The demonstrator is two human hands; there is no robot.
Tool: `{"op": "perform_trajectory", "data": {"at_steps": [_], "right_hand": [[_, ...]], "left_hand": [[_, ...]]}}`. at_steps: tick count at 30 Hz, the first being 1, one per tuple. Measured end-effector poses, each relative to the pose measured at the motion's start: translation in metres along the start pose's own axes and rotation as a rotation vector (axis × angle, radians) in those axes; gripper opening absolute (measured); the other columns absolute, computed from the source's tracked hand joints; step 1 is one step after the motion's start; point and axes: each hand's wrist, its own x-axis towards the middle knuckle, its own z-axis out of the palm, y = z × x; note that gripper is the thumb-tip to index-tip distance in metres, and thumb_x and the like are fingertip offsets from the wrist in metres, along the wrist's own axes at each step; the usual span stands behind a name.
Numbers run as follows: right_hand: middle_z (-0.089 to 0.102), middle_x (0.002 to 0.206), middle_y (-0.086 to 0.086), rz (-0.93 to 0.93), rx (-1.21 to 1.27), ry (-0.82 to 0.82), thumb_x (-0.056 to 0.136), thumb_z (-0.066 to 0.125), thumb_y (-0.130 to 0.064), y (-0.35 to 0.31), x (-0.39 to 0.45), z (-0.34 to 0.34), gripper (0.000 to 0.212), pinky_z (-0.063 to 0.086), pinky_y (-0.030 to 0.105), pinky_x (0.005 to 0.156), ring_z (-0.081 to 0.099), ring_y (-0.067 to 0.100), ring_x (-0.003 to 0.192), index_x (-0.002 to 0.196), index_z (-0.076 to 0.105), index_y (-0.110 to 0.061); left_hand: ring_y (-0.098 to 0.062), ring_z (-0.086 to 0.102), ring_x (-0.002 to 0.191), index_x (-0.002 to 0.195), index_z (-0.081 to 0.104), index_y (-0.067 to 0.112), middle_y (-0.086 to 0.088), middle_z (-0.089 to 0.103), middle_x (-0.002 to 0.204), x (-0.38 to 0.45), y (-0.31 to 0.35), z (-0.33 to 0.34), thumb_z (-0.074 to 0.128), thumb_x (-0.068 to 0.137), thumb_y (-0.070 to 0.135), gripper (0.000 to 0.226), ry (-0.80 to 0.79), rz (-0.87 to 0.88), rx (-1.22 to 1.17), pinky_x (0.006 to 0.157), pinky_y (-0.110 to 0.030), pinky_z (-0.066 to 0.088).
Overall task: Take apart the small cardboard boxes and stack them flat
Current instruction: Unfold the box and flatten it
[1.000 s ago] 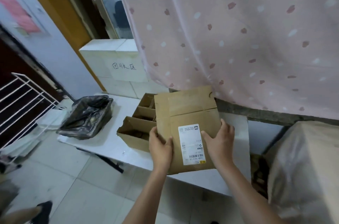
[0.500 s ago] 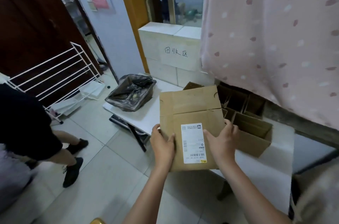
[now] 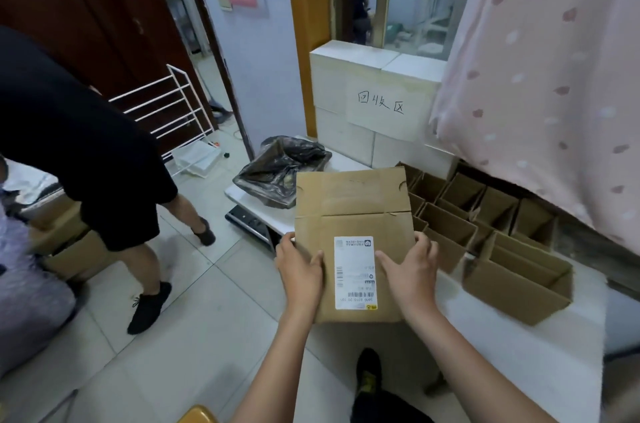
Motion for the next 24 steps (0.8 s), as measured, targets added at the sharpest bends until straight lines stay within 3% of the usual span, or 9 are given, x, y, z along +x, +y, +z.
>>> {"op": "perform_trajectory", "data": {"at_steps": [3,7,13,17,24], "right_hand": [[0.039,0.137,0.014,-0.023,-0.015,-0.004,0.078,0.082,-0.031,-0.014,0.018,0.016,0.083,0.04,0.043,0.108,0.042,0.032,0.128,0.142,0.035,-0.004],[0.04,0.137,0.014,-0.023,-0.055,0.013,0.076,0.083,-0.032,-0.028,0.046,0.039,0.083,0.039,0.045,0.107,0.039,0.031,0.128,0.14,0.038,-0.005],[0.04,0.134,0.016,-0.001,0.02,0.011,0.076,0.084,-0.024,-0.053,0.11,0.098,0.081,0.035,0.041,0.107,0.038,0.032,0.126,0.139,0.039,-0.003],[0.039,0.135,0.019,0.083,0.041,0.002,0.075,0.085,-0.022,-0.069,0.149,0.14,0.085,0.034,0.04,0.106,0.035,0.033,0.127,0.141,0.037,-0.001],[0.048,0.129,0.023,0.168,0.019,0.034,0.07,0.088,-0.023,-0.092,0.239,0.205,0.078,0.028,0.042,0.108,0.038,0.036,0.125,0.13,0.044,0.001]], "left_hand": [[-0.025,0.044,0.128,0.136,0.047,0.007,-0.009,0.05,0.135,0.026,0.0,-0.001,0.075,0.086,0.012,0.058,0.011,0.002,-0.002,0.105,-0.027,0.033],[-0.024,0.044,0.127,0.134,0.047,0.01,-0.006,0.05,0.135,0.061,0.0,0.002,0.075,0.087,0.014,0.055,0.011,-0.017,-0.012,0.098,-0.023,0.032],[-0.023,0.042,0.132,0.14,0.044,0.01,-0.005,0.049,0.139,0.153,0.002,0.014,0.074,0.088,0.014,0.06,-0.021,0.008,0.015,0.113,-0.037,0.035],[-0.021,0.045,0.129,0.139,0.045,0.009,-0.005,0.05,0.137,0.215,0.001,0.02,0.076,0.085,0.013,0.062,-0.07,-0.004,0.075,0.109,-0.028,0.035],[-0.021,0.048,0.126,0.136,0.046,0.014,-0.003,0.053,0.134,0.338,0.021,0.046,0.078,0.084,0.015,0.061,-0.174,0.025,0.211,0.105,-0.032,0.039]]}}
